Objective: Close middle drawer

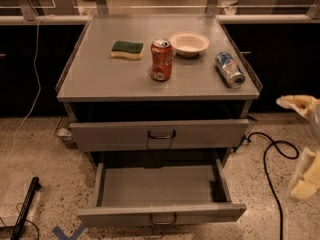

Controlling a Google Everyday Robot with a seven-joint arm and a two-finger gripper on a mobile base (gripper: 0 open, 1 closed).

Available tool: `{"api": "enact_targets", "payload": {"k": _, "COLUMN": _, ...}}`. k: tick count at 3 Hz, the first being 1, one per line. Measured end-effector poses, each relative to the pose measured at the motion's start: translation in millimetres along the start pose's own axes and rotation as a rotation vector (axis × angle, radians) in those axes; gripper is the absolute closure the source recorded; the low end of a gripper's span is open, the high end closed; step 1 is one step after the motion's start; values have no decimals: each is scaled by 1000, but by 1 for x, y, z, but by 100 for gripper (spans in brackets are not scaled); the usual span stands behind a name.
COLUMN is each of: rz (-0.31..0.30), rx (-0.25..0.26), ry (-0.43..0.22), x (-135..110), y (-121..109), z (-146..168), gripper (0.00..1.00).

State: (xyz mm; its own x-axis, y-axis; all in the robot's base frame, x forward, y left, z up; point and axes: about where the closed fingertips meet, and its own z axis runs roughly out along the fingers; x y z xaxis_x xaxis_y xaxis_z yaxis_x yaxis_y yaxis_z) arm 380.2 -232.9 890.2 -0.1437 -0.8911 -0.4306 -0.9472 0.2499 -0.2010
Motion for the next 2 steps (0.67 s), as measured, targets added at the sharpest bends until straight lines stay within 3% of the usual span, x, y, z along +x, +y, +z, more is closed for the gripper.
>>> {"api": "enact_targets", "payload": {"k": 1, "rz": 25, "rx": -83, "ry": -27, "x": 24, "y": 34, "z": 42, "gripper": 0}}
{"api": "enact_targets", "payload": {"k": 2, "rz": 39, "rx": -159, "ry": -23, "x": 40, "y": 57, "z": 84, "gripper": 17}}
